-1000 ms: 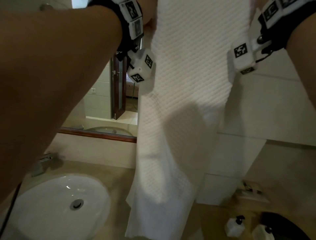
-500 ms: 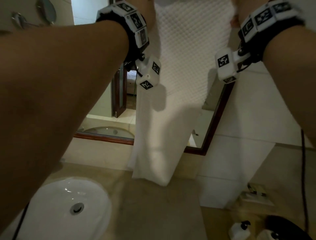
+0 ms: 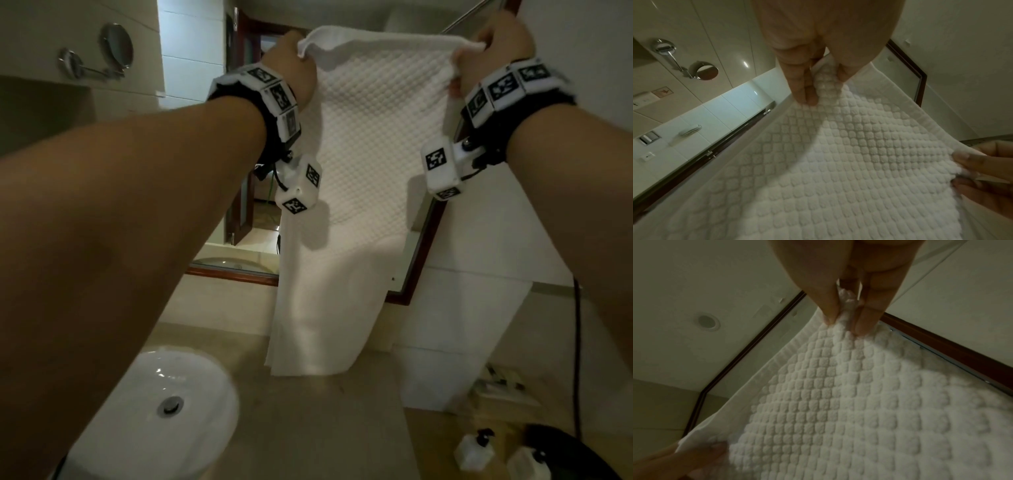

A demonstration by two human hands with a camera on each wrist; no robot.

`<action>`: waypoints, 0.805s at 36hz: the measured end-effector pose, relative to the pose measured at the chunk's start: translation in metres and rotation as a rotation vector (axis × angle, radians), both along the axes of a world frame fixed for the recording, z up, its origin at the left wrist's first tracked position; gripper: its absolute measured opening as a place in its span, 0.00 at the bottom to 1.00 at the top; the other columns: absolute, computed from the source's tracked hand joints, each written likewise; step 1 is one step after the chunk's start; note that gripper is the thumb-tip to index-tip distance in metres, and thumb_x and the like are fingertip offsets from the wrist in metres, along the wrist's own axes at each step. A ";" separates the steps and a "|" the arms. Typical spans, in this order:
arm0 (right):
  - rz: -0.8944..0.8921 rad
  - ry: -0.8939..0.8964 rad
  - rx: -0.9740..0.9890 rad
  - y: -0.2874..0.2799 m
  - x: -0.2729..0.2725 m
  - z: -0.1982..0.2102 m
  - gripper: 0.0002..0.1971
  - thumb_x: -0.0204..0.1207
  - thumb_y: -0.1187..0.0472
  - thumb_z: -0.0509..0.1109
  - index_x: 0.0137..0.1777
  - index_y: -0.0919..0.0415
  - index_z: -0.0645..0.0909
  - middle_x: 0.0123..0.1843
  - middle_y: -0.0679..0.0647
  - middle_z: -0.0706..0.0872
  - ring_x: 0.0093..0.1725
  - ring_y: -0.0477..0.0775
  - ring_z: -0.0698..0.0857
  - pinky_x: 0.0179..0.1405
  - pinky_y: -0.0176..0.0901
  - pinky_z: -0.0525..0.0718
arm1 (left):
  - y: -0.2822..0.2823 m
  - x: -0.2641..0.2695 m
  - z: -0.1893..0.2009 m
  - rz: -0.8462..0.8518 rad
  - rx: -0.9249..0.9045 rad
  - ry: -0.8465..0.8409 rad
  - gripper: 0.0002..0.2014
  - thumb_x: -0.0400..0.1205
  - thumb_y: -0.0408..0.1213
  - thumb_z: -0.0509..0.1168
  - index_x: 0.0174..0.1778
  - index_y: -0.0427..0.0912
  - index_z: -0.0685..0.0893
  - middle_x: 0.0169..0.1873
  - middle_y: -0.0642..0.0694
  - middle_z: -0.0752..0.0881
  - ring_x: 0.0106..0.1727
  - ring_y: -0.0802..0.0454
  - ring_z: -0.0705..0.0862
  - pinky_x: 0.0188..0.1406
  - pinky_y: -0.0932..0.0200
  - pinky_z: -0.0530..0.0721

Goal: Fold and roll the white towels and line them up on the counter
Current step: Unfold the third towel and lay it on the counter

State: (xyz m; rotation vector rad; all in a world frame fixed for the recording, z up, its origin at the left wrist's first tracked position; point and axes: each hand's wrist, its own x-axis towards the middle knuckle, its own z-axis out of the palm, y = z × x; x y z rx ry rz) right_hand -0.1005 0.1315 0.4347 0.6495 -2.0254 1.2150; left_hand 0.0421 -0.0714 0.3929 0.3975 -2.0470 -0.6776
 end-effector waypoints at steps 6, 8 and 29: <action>-0.086 0.072 -0.019 0.009 0.026 -0.009 0.06 0.78 0.59 0.61 0.39 0.54 0.73 0.43 0.56 0.79 0.43 0.53 0.79 0.43 0.45 0.82 | 0.008 0.006 0.000 -0.071 0.107 0.053 0.14 0.87 0.38 0.52 0.59 0.36 0.79 0.56 0.38 0.84 0.56 0.44 0.83 0.59 0.54 0.82; -0.092 0.041 -0.017 0.011 0.022 -0.008 0.03 0.78 0.60 0.63 0.42 0.55 0.75 0.43 0.56 0.80 0.43 0.55 0.80 0.40 0.42 0.79 | 0.005 0.002 -0.004 -0.046 0.117 0.099 0.15 0.85 0.40 0.54 0.62 0.39 0.79 0.59 0.36 0.84 0.59 0.39 0.83 0.61 0.47 0.81; 0.002 -0.040 -0.013 -0.003 -0.021 0.008 0.11 0.80 0.60 0.64 0.36 0.56 0.71 0.47 0.58 0.82 0.47 0.58 0.83 0.49 0.49 0.84 | -0.008 -0.058 0.020 -0.010 0.159 0.142 0.16 0.88 0.38 0.51 0.65 0.35 0.75 0.61 0.36 0.82 0.61 0.39 0.80 0.52 0.56 0.74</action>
